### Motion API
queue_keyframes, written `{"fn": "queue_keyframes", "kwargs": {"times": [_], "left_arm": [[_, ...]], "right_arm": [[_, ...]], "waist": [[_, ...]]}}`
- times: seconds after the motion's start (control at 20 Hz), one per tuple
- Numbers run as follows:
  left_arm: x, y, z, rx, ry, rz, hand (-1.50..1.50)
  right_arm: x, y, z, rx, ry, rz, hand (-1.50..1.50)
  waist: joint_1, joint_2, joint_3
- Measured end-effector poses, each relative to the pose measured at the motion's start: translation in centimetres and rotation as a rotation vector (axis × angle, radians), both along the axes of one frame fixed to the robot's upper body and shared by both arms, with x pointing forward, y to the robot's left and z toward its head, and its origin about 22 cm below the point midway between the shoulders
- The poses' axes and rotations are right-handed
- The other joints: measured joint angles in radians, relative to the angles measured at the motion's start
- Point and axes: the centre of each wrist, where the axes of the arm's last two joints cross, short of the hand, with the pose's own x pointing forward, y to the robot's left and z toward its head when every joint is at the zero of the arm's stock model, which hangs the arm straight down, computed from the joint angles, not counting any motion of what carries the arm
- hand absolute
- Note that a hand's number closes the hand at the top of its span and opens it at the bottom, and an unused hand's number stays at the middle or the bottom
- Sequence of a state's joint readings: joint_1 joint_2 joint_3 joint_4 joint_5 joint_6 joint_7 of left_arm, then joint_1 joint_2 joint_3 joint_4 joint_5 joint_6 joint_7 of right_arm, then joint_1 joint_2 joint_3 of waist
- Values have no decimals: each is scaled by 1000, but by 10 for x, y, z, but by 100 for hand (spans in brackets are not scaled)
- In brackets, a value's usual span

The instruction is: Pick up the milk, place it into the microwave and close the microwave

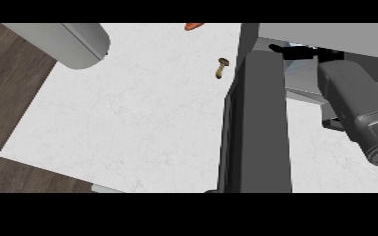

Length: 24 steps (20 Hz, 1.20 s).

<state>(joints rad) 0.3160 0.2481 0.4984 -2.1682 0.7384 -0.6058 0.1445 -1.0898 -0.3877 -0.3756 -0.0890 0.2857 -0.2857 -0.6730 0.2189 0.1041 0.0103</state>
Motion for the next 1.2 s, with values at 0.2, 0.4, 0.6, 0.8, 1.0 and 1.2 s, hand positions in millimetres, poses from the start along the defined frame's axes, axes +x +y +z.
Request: {"fn": "queue_keyframes", "kwargs": {"times": [0.2,0.4,0.6,0.8,1.0,1.2], "left_arm": [[5,0,-2,8,9,-7,-150],[8,-1,-3,10,19,-7,-150],[12,0,-7,8,32,-13,-150],[16,-2,-9,13,42,-20,-150],[16,-3,-15,10,60,-29,-150],[15,-6,-22,2,84,-42,-150]], "right_arm": [[7,26,3,-43,47,41,-150],[13,53,7,-48,55,43,-150],[17,68,14,-68,46,32,-150],[19,82,18,-96,16,42,-150],[19,87,16,-85,-7,16,-150],[19,90,15,-51,-16,-11,-150]], "waist": [[3,-5,-4],[-3,-11,-5],[-14,-14,-6],[-31,-16,-6],[-45,-19,-5],[-57,-21,-4]]}}
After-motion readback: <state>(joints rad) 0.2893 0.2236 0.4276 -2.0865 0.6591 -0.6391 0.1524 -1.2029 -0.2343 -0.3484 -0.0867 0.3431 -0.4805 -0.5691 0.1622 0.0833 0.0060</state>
